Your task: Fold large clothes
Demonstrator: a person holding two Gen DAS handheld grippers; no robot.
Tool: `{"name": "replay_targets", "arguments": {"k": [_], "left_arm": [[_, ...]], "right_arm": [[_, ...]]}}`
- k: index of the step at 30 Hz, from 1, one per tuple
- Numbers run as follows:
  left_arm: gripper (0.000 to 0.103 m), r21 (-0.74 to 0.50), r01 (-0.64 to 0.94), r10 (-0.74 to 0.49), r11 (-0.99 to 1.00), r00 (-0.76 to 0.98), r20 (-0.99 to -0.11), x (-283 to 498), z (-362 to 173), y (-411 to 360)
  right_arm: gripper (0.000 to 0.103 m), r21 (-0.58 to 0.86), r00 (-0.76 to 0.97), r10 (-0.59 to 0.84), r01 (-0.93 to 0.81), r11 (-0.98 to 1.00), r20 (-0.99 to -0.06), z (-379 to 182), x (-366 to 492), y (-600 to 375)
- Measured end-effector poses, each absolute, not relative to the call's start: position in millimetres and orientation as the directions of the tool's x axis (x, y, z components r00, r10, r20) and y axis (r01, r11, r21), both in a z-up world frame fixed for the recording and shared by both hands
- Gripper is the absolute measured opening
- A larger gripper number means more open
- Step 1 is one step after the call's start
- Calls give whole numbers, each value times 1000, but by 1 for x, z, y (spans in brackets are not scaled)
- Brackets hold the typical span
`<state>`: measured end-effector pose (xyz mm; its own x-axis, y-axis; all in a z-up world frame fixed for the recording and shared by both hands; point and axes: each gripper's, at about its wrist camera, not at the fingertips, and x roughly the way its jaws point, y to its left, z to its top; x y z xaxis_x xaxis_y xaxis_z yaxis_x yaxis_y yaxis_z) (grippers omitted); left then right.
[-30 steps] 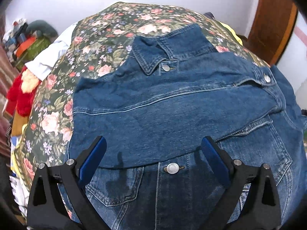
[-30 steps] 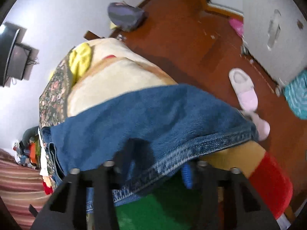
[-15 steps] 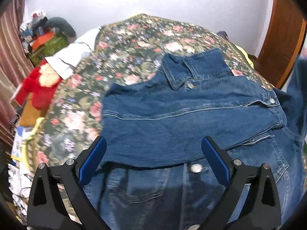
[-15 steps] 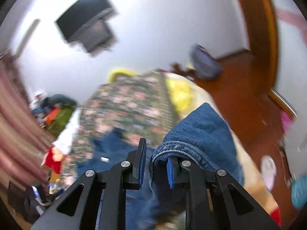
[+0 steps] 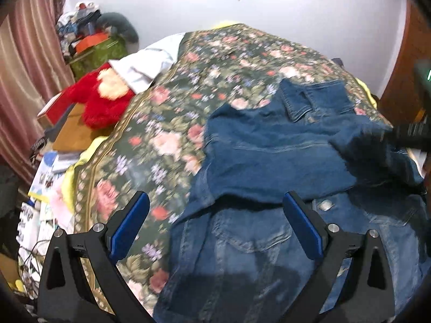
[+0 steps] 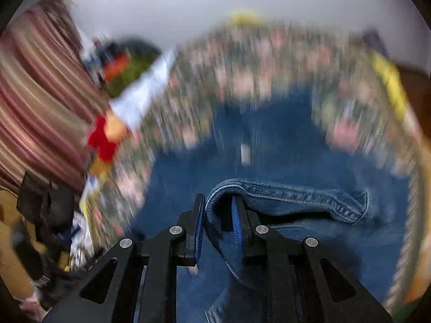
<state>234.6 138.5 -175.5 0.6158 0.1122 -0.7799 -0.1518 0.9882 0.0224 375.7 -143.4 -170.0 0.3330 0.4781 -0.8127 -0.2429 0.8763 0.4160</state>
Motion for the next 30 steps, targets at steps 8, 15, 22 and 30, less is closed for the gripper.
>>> {"name": "replay_targets", "arguments": {"k": [8, 15, 22, 30], "left_arm": [[100, 27, -140, 102, 990, 569, -816, 236, -191, 127], [100, 47, -19, 48, 999, 645, -763, 255, -159, 70], [100, 97, 177, -50, 979, 677, -734, 289, -131, -2], [100, 122, 407, -136, 905, 549, -825, 349, -169, -99]], "right_arm": [[17, 369, 99, 423, -342, 864, -901, -216, 336, -148], [18, 344, 137, 426, -398, 850, -894, -182, 308, -182], [18, 234, 382, 345, -306, 923, -858, -127, 305, -254], [18, 244, 400, 281, -142, 959, -872, -149, 329, -318]]}}
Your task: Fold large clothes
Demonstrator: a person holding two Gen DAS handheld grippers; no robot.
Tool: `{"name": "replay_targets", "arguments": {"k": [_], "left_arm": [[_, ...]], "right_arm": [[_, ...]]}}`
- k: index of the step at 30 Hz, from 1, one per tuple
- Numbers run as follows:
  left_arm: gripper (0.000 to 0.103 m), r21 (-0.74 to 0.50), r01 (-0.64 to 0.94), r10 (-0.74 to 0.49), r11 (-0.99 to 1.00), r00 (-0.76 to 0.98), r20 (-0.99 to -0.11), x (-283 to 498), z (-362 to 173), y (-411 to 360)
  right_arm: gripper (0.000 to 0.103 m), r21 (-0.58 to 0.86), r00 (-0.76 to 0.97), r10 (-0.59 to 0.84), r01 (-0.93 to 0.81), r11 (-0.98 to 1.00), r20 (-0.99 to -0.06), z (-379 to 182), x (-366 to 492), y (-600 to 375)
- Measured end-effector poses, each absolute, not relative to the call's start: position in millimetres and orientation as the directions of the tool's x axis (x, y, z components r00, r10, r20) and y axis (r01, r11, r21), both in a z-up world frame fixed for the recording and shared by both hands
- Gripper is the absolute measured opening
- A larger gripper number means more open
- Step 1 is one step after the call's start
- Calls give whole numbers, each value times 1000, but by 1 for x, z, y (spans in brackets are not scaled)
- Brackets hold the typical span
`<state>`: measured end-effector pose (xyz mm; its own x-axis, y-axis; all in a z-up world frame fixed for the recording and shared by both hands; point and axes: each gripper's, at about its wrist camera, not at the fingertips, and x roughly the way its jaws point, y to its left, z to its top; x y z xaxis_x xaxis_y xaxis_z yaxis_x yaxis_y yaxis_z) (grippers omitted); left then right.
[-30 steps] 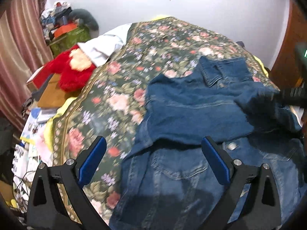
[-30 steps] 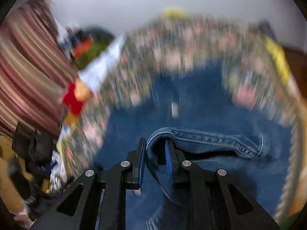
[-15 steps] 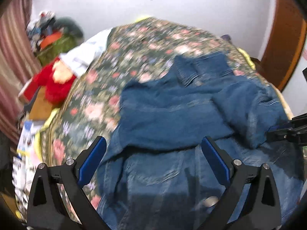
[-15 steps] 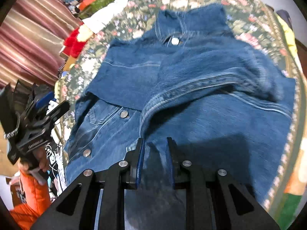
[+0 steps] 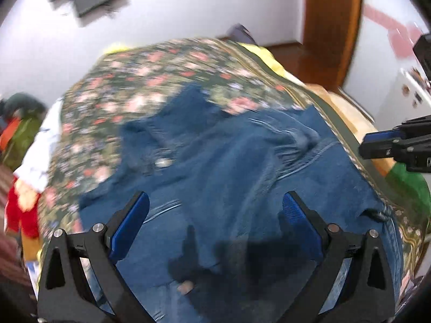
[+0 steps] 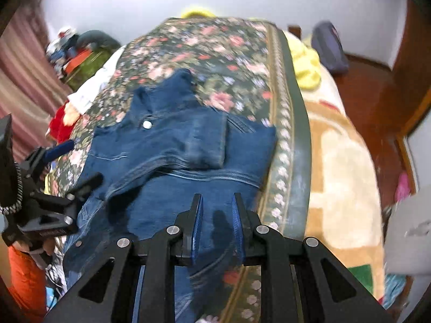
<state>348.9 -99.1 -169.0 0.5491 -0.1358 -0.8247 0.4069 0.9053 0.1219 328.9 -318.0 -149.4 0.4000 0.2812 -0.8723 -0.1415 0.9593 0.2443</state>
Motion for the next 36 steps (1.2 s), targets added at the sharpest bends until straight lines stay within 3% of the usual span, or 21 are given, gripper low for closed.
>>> {"name": "replay_targets", "arguments": {"k": [5, 10, 13, 15, 18, 23, 26, 29, 33, 36], "left_arm": [[100, 168, 490, -102, 855, 477, -873, 379, -209, -147], [101, 195, 487, -86, 851, 497, -864, 398, -225, -160], [64, 283, 428, -31, 859, 594, -804, 395, -214, -158], [28, 300, 397, -13, 868, 620, -784, 393, -207, -151], [17, 272, 338, -15, 901, 651, -759, 392, -184, -126], [16, 127, 202, -46, 971, 683, -729, 388, -139, -45], [16, 105, 93, 14, 990, 677, -736, 381, -143, 5], [21, 90, -2, 72, 996, 611, -789, 370, -173, 51], [24, -53, -10, -42, 999, 452, -891, 352, -238, 80], [28, -146, -31, -122, 989, 403, -907, 337, -265, 83]], "right_arm": [[18, 272, 336, 292, -105, 957, -896, -186, 340, -327], [18, 302, 311, 318, -98, 948, -896, -204, 349, -330], [18, 311, 301, 331, -115, 944, -894, -213, 354, -329], [18, 307, 290, 330, -122, 944, -898, -219, 356, -327], [18, 307, 293, 329, -119, 944, -898, -219, 355, -327], [18, 283, 302, 305, -116, 952, -903, -214, 353, -327], [18, 255, 310, 281, -121, 959, -908, -213, 349, -325], [18, 241, 334, 265, -112, 964, -904, -214, 346, -323], [18, 230, 368, 244, -81, 970, -897, -215, 339, -321], [18, 170, 372, 189, -81, 982, -909, -212, 334, -316]]}}
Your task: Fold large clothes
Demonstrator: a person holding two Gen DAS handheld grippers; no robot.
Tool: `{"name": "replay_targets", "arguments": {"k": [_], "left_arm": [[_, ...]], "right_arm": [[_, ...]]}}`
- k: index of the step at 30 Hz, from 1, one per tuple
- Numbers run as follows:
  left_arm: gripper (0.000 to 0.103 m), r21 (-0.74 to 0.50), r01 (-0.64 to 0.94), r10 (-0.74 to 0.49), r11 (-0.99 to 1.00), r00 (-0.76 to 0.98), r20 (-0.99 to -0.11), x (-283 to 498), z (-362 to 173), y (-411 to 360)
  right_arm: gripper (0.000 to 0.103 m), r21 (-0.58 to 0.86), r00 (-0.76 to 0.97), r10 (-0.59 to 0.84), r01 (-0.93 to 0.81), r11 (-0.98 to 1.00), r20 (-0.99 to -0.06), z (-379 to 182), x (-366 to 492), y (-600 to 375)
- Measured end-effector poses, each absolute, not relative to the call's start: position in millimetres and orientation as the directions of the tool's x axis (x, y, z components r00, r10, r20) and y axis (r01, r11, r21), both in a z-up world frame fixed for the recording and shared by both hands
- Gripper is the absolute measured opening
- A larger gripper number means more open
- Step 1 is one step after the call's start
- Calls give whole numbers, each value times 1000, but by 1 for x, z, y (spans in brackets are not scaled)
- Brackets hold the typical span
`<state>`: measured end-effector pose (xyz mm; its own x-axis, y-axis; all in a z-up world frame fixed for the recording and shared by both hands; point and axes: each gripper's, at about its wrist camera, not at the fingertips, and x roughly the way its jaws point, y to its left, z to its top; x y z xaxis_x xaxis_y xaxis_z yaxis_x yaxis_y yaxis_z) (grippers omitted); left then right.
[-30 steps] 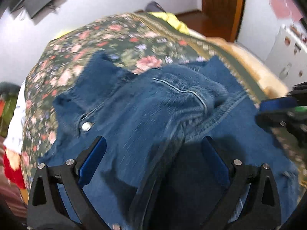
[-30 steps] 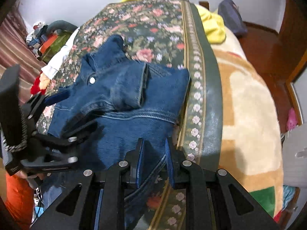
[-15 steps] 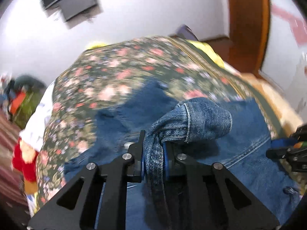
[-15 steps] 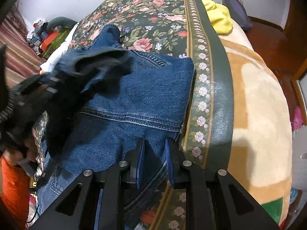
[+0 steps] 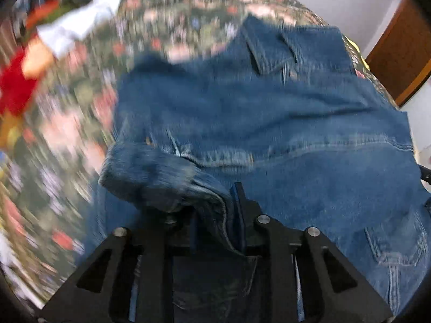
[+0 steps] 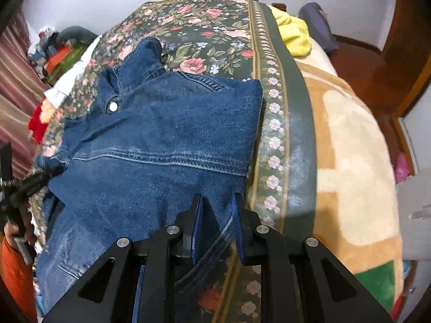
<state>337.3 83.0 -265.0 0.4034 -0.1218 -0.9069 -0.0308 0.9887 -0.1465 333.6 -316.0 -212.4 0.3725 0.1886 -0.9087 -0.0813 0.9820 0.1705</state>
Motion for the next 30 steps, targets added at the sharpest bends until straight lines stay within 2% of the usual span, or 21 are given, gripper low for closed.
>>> {"name": "replay_targets", "arguments": {"k": [2, 4, 5, 6, 8, 10, 11, 12, 13, 18, 20, 24, 26, 30], "left_arm": [[31, -240, -65, -193, 969, 411, -891, 332, -272, 94], [42, -355, -67, -292, 932, 438, -850, 331, -269, 106], [52, -402, -60, -335, 914, 448, -829, 331, -267, 111], [58, -428, -57, -358, 902, 458, -814, 333, -266, 114], [58, -421, -69, -342, 904, 472, -812, 339, -264, 119], [58, -360, -106, -271, 927, 475, -837, 348, -264, 122], [54, -326, -125, -233, 937, 468, -852, 352, -266, 123], [37, -277, -140, -185, 951, 460, -868, 358, -267, 123], [34, -230, -139, -144, 963, 456, -878, 362, -266, 120], [30, -77, -80, -21, 994, 541, -841, 372, -229, 97], [30, -84, -62, -30, 995, 602, -798, 373, -201, 99], [30, -125, -38, -59, 991, 724, -687, 377, -139, 107], [30, -120, -31, -56, 992, 754, -655, 385, -125, 109], [30, -65, -36, -19, 997, 727, -686, 399, -141, 117]], "right_arm": [[18, 137, 370, 153, -69, 988, -916, -213, 330, -316], [21, 135, 365, 145, -53, 989, -920, -215, 326, -320], [29, 132, 360, 137, -38, 990, -923, -217, 325, -323], [35, 124, 358, 123, -20, 992, -926, -217, 325, -326], [76, 68, 360, 51, 33, 997, -932, -219, 324, -332], [85, 55, 372, 31, 54, 997, -928, -219, 322, -338], [85, 89, 368, 66, 45, 995, -928, -220, 321, -341], [85, 109, 362, 86, 42, 993, -928, -220, 320, -342], [85, 140, 355, 116, 43, 989, -928, -221, 320, -345], [85, 304, 360, 262, 66, 950, -895, -214, 326, -354], [85, 351, 372, 299, 78, 933, -879, -210, 332, -354], [85, 355, 389, 301, 74, 932, -871, -201, 345, -348], [85, 357, 397, 309, 52, 932, -864, -195, 353, -340], [85, 323, 401, 293, 8, 947, -868, -196, 365, -324]]}}
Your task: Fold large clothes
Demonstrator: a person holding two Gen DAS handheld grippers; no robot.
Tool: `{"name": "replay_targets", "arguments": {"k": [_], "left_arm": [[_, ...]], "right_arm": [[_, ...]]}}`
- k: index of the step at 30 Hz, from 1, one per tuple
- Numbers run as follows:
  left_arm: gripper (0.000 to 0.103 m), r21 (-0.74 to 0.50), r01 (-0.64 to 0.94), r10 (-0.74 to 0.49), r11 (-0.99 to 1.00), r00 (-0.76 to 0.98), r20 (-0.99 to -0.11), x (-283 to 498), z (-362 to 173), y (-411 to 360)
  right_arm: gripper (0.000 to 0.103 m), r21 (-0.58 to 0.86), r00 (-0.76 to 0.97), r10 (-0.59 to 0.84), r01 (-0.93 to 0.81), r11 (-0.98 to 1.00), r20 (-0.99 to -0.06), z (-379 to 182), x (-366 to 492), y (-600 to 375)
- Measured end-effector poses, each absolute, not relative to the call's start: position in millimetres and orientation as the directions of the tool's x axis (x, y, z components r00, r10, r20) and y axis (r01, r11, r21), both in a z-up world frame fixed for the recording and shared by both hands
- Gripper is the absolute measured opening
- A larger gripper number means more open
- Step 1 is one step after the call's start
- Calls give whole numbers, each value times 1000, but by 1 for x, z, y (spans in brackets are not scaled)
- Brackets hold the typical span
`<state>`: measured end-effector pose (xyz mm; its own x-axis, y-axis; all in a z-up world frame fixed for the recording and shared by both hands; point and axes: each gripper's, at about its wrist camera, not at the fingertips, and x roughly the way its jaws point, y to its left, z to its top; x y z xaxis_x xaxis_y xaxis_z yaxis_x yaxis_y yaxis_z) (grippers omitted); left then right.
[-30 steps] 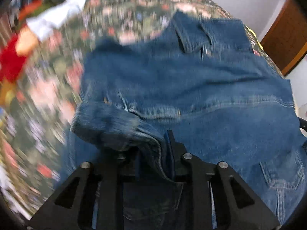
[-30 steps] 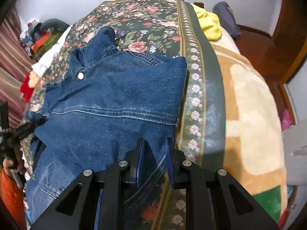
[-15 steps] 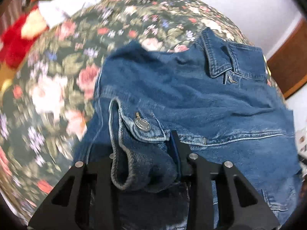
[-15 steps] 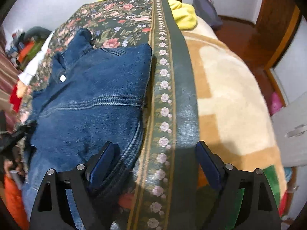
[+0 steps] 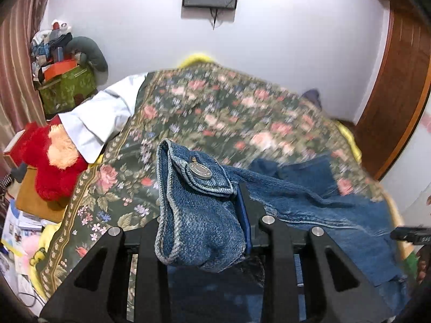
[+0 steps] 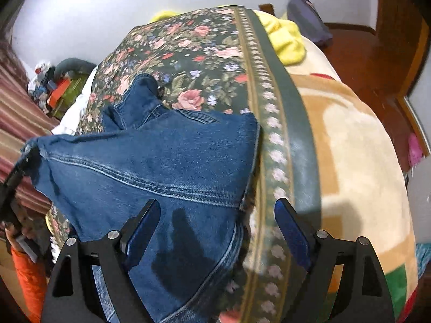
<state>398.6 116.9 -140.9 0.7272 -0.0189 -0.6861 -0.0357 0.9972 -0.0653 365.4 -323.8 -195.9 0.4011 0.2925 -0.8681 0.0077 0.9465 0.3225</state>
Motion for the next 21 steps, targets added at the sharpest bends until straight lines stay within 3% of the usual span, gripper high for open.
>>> {"name": "replay_targets", "arguments": {"k": [4, 7, 9, 11, 14, 17, 21], "left_arm": [[33, 22, -45, 45, 999, 619, -784, 412, -202, 125], [47, 74, -42, 85, 996, 523, -848, 412, -244, 132], [77, 114, -58, 128, 992, 483, -866, 410, -261, 140], [86, 108, -65, 126, 992, 478, -869, 404, -264, 150], [87, 43, -66, 69, 997, 473, -878, 394, -254, 167], [87, 118, -124, 164, 985, 482, -861, 387, -234, 184], [91, 32, -111, 82, 993, 478, -875, 394, -228, 204]], "right_arm": [[86, 304, 349, 289, -14, 953, -892, -215, 377, -307], [86, 301, 323, 293, -24, 953, -900, -228, 379, -299], [87, 299, 321, 293, -31, 954, -900, -230, 379, -298], [89, 300, 319, 296, -37, 953, -900, -231, 379, -300], [89, 321, 306, 314, -28, 947, -899, -231, 378, -305], [89, 326, 310, 319, -30, 945, -896, -227, 377, -309], [89, 322, 339, 316, -41, 946, -886, -217, 379, -313]]}}
